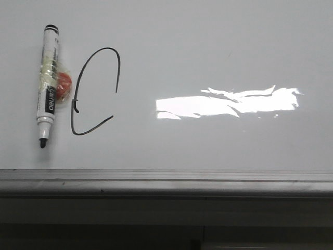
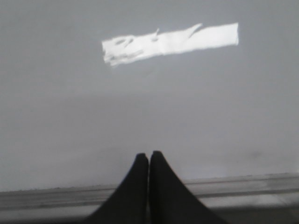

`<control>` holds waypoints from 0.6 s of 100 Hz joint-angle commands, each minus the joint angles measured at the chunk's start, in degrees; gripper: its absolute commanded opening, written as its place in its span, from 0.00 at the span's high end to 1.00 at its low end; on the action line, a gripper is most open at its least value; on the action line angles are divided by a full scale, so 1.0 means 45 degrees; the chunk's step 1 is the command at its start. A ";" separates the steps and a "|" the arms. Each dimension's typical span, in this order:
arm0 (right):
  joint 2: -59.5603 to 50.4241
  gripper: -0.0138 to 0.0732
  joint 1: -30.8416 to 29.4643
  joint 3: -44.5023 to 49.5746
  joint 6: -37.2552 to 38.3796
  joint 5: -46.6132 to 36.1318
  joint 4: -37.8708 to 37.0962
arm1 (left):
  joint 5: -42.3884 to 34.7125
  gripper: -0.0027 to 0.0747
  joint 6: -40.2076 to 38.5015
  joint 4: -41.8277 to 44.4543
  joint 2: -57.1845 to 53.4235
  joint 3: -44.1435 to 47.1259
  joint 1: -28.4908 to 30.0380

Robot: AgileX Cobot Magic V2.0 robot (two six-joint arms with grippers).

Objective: Write number 0 on whiteboard

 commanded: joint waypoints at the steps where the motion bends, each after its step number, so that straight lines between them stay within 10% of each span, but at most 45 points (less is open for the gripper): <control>1: -0.0259 0.90 -0.0066 0.0152 0.0031 -0.0108 -0.0332 | -0.0707 0.99 -0.0008 -0.0136 -0.0374 0.0408 0.0010; 60: -0.0259 0.90 -0.0386 0.0152 -0.0130 -0.0084 -0.0381 | -0.0707 0.99 -0.0008 -0.0136 -0.0374 0.0408 0.0010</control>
